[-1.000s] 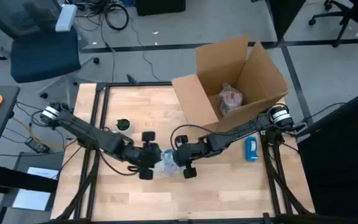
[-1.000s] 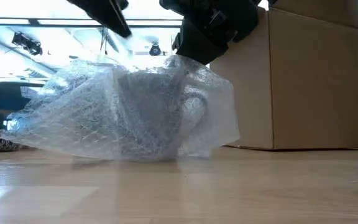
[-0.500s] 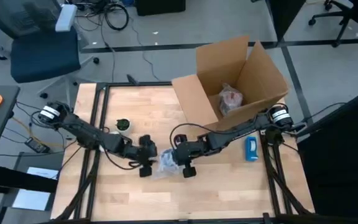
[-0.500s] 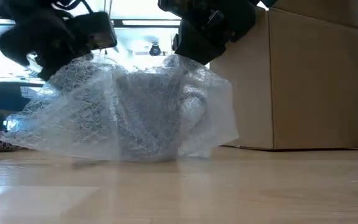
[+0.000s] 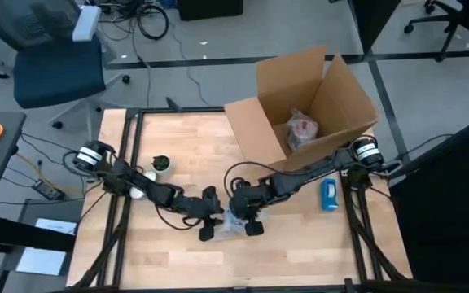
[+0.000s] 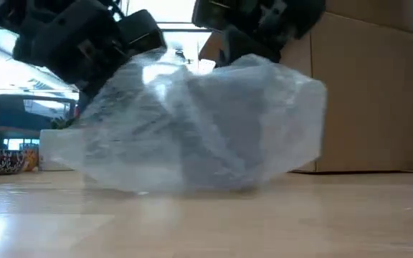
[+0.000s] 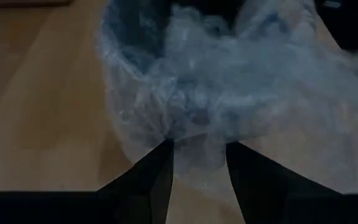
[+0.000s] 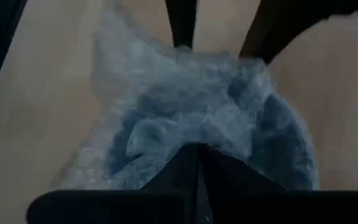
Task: Wrap mug
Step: Wrap the blue mug with bubble wrap
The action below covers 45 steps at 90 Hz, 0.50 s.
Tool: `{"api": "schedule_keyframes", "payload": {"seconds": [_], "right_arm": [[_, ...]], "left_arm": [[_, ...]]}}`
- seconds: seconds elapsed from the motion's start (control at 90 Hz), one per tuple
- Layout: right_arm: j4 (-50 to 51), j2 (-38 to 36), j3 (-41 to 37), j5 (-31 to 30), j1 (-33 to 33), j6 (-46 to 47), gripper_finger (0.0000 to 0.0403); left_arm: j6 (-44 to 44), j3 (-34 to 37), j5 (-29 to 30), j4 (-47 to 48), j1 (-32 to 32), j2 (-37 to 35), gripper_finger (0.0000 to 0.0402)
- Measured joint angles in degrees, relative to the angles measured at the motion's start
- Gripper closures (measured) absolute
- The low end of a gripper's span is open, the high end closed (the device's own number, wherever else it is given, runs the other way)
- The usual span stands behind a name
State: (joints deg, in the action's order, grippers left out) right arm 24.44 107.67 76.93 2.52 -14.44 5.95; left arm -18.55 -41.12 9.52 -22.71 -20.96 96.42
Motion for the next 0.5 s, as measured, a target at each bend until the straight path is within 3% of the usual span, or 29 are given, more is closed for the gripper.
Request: {"api": "schedule_keyframes", "payload": {"seconds": [0.5], "right_arm": [[16.6, -0.1, 1.4, 8.3, -3.0, 9.5, 0.0403]], "left_arm": [[3.3, -2.4, 1.7, -0.3, 0.0, 0.1, 0.0271]]}}
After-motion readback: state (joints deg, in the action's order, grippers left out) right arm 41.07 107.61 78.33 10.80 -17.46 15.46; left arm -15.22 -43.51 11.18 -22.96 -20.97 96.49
